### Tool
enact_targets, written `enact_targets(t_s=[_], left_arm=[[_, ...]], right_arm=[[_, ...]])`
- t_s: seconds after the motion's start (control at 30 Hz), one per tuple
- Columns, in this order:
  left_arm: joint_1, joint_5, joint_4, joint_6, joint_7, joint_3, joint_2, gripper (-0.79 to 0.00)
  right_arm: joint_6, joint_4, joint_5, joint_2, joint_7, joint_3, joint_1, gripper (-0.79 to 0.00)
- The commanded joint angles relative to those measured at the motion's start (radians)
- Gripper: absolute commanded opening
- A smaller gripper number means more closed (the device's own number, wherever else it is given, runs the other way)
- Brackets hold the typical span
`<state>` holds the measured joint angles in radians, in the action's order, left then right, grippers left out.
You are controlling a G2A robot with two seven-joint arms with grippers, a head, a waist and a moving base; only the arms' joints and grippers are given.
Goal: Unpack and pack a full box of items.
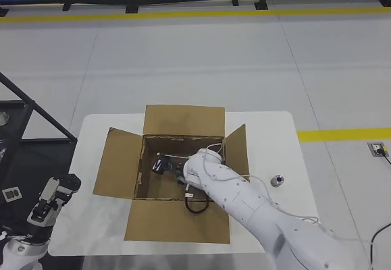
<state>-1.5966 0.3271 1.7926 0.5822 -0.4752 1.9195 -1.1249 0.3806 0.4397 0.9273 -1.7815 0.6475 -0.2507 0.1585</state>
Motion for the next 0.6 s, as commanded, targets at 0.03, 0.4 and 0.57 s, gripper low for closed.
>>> enact_targets(t_s=[0.03, 0.4, 0.57], left_arm=[[0.0, 0.0, 0.0, 0.0, 0.0, 0.0, 0.0, 0.0], [0.0, 0.0, 0.0, 0.0, 0.0, 0.0, 0.0, 0.0], [0.0, 0.0, 0.0, 0.0, 0.0, 0.0, 0.0, 0.0]], right_arm=[[0.026, -0.06, -0.011, -0.022, -0.01, -0.006, 0.001, -0.785], [0.036, -0.172, -0.014, -0.078, -0.035, -0.024, -0.002, -0.394], [0.016, -0.182, -0.001, -0.088, -0.076, -0.031, -0.005, -0.409]])
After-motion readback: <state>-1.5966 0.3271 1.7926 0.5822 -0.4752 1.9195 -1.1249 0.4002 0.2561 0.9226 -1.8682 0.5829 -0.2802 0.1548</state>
